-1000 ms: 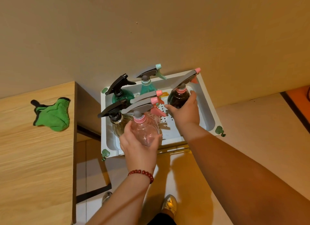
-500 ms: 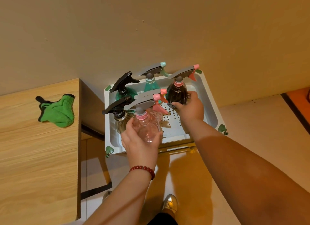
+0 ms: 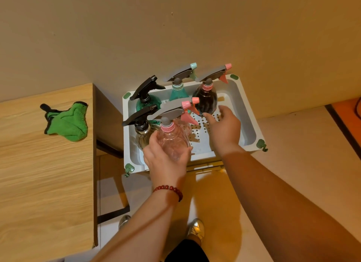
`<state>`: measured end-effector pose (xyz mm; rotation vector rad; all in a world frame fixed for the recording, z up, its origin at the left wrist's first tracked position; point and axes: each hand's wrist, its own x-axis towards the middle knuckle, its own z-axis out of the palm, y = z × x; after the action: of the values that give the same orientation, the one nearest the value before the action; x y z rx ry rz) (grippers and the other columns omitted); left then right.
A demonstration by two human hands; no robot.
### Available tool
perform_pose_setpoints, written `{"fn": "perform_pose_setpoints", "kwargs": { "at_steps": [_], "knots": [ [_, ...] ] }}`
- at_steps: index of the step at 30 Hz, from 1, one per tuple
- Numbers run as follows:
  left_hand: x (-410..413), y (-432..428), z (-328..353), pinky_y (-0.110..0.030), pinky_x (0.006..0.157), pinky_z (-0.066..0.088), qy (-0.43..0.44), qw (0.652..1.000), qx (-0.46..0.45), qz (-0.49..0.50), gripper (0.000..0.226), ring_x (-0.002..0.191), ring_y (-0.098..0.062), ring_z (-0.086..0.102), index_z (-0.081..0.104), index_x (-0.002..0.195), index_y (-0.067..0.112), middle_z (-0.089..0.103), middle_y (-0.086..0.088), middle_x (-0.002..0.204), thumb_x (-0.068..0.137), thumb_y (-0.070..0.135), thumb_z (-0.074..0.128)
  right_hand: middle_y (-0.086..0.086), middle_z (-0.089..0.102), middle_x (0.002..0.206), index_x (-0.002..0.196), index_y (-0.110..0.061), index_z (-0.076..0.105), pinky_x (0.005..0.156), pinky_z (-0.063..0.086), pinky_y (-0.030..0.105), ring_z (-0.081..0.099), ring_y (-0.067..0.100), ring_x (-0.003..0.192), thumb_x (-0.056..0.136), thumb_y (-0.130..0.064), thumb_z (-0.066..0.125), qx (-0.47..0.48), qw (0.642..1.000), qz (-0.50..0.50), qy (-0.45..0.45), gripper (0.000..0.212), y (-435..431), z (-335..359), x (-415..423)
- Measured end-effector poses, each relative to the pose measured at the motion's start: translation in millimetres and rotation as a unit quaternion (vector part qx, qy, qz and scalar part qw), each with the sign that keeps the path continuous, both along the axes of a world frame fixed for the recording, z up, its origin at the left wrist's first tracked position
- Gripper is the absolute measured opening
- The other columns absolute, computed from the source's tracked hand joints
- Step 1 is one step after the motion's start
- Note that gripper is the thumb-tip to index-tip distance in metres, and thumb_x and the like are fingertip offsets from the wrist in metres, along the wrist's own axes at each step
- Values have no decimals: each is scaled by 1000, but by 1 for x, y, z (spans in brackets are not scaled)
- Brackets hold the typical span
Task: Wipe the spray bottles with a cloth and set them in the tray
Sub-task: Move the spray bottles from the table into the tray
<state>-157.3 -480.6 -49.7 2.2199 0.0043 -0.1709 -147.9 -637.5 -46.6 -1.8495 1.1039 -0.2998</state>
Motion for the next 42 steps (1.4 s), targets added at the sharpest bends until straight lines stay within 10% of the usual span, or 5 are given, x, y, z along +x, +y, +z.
{"fn": "perform_pose_setpoints", "kwargs": {
  "at_steps": [5, 13, 18, 28, 42],
  "knots": [
    [4, 3, 4, -26, 88, 35, -2, 1000, 1, -14, 95, 124, -20, 41, 28, 144, 27, 36, -3, 134, 68, 35, 85, -21, 64, 86, 98, -28, 68, 74, 46, 7, 57, -14, 80, 93, -21, 61, 59, 985, 146, -75, 11, 20, 15, -35],
    [6, 22, 7, -4, 89, 32, 13, 991, -32, -126, 99, 123, -3, 36, 12, 151, 34, 28, 3, 141, 78, 31, 78, -8, 56, 132, 137, -21, 51, 99, 44, 20, 52, 4, 121, 86, -21, 69, 240, 936, 245, -83, 54, 32, 12, -47],
    [0, 26, 10, 0, 90, 36, -11, 975, -23, -222, 93, 114, 15, 37, 5, 146, 44, 30, 19, 128, 84, 24, 71, -9, 57, 124, 135, -23, 48, 98, 46, 24, 53, 1, 113, 73, -17, 82, 197, 954, 204, -95, 71, 34, 14, -48],
    [17, 12, -6, -50, 98, 46, -114, 944, 155, -268, 50, 117, -37, 50, 66, 118, 8, 60, -15, 120, 93, 39, 37, -3, 59, 124, 126, -19, 52, 99, 47, 35, 56, 11, 112, 76, -26, 80, 62, 991, 102, -59, 58, -16, 15, -58],
    [37, 14, -40, -36, 88, 44, -92, 873, 280, -388, 66, 103, -23, 53, 68, 105, 17, 62, -1, 106, 94, 52, 12, 4, 63, 125, 127, -16, 50, 87, 41, 27, 59, 24, 115, 82, -32, 75, -4, 988, 142, 67, 54, -19, 2, -21]
  ]
}}
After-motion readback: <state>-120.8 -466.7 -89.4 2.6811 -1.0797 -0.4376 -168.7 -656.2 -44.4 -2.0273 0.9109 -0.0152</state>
